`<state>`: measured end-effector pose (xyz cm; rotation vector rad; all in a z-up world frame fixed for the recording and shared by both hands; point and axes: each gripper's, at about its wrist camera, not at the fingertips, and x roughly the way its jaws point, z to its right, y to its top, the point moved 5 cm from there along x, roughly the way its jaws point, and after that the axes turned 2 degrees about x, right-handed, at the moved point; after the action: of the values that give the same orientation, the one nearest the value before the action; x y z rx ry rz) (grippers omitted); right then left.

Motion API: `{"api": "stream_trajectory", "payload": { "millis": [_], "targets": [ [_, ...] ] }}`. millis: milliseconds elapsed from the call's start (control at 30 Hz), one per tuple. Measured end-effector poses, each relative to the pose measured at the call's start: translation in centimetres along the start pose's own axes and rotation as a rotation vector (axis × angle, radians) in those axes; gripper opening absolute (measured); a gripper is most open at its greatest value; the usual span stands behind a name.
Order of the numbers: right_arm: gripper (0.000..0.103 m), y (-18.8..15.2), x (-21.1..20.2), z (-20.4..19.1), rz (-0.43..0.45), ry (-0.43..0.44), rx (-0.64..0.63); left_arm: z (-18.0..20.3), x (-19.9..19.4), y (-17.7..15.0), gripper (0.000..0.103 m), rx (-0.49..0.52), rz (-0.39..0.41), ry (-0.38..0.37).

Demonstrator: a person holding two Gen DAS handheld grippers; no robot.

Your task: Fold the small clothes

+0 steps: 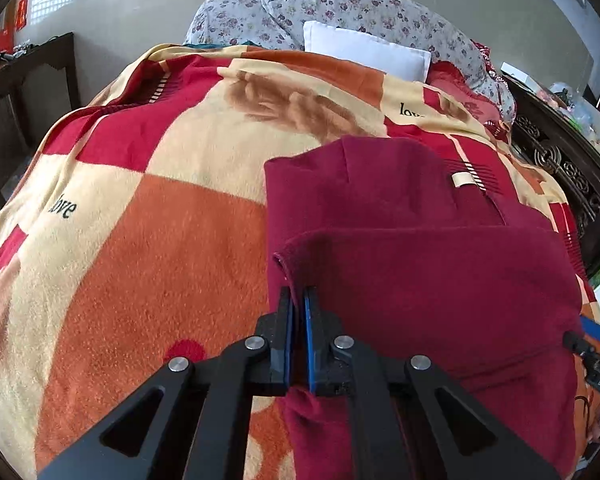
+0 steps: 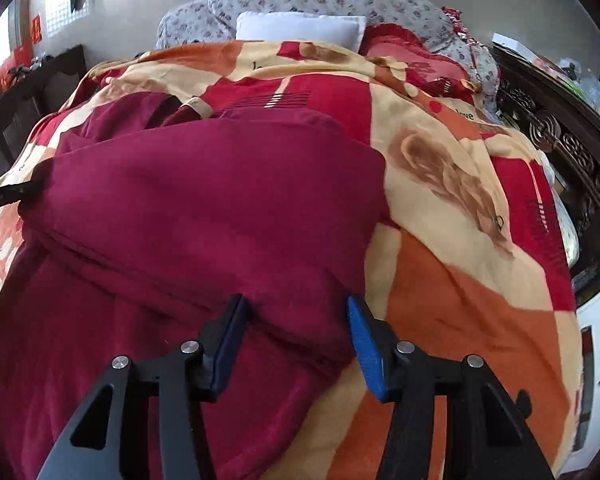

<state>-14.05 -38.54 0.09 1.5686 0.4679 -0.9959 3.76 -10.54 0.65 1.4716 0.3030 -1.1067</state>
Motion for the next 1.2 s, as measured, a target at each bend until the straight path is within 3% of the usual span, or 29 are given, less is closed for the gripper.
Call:
{"api": "stream_trajectory", "payload": {
  "millis": [200,333,400,500,733,867,1000,1200],
  "targets": [
    [0.056,0.3,-2.7,0.9,0.021,0.057,0.059,0.2,-1.6,0.1,0.011,0.013,0.031,0.018],
    [0.056,1.9,-5.6,0.4,0.107,0.144,0.128,0.4,-3.7,0.4,0.053,0.025,0.094,0.054],
    [0.058,2.7,-5.9,-0.3,0.128,0.147,0.126,0.6,-5.1,0.8,0.057,0.036,0.152,0.092],
    [0.061,3.9,-4.9,-1.1,0.136,0.145,0.134,0.6,-6.7,1.5,0.073,0.027,0.207,0.111],
    [0.061,5.2,-0.3,-1.9,0.093,0.159,0.179,2.2,-6.5,1.8,0.074,0.03,0.24,0.081],
    [0.061,5.4,1.5,-2.3,0.092,0.14,0.163,3.3,-3.7,0.9,0.074,0.077,0.197,0.089],
    [0.063,5.9,2.1,-2.7,0.095,0.128,0.125,3.3,-0.4,-0.2,0.074,0.075,0.104,0.086],
    [0.063,5.6,-0.4,-1.8,0.12,0.163,0.168,2.5,0.9,-1.1,0.074,0.044,0.035,0.08]
  ]
}}
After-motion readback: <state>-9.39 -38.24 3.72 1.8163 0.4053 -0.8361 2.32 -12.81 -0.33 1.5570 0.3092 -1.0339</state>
